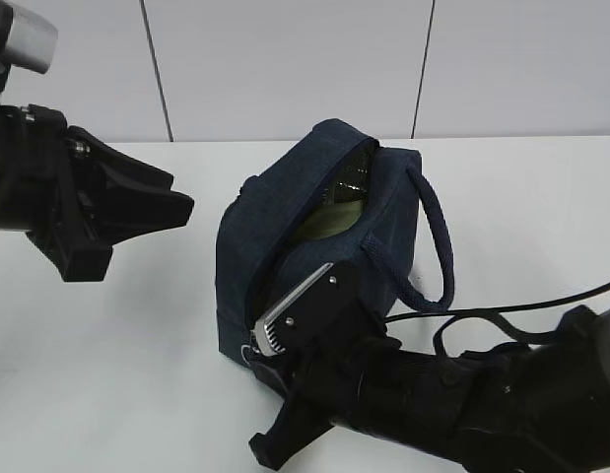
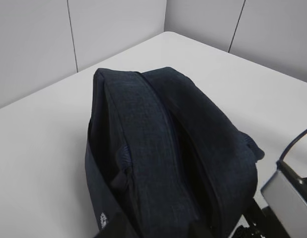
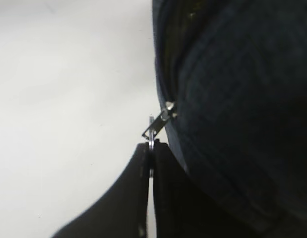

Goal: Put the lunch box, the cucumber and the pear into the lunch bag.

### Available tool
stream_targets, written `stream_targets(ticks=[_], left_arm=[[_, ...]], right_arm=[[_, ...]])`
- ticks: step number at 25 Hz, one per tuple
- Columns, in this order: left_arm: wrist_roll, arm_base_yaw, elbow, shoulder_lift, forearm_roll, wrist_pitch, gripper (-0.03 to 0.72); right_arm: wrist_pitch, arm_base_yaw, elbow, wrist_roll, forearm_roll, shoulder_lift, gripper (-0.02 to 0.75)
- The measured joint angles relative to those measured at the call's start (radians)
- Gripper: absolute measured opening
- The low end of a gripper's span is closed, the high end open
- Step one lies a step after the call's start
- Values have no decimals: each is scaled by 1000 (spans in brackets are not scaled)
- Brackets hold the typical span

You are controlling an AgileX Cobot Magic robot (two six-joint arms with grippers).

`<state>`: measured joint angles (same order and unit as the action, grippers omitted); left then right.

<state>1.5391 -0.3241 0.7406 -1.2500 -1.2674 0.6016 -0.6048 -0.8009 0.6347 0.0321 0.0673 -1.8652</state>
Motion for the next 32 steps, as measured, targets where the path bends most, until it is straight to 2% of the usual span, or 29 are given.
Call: stream_targets(ticks=[10,19,32], left_arm=[[0,0,0,0,0,0,239],[0,0,0,0,7,0,239],[0,0,0,0,8,0,239]], right_arm=[[229,0,0,13,46,192,0],[274,0,20,13,103,299,0],[426,0,197,-32,117,313,0]])
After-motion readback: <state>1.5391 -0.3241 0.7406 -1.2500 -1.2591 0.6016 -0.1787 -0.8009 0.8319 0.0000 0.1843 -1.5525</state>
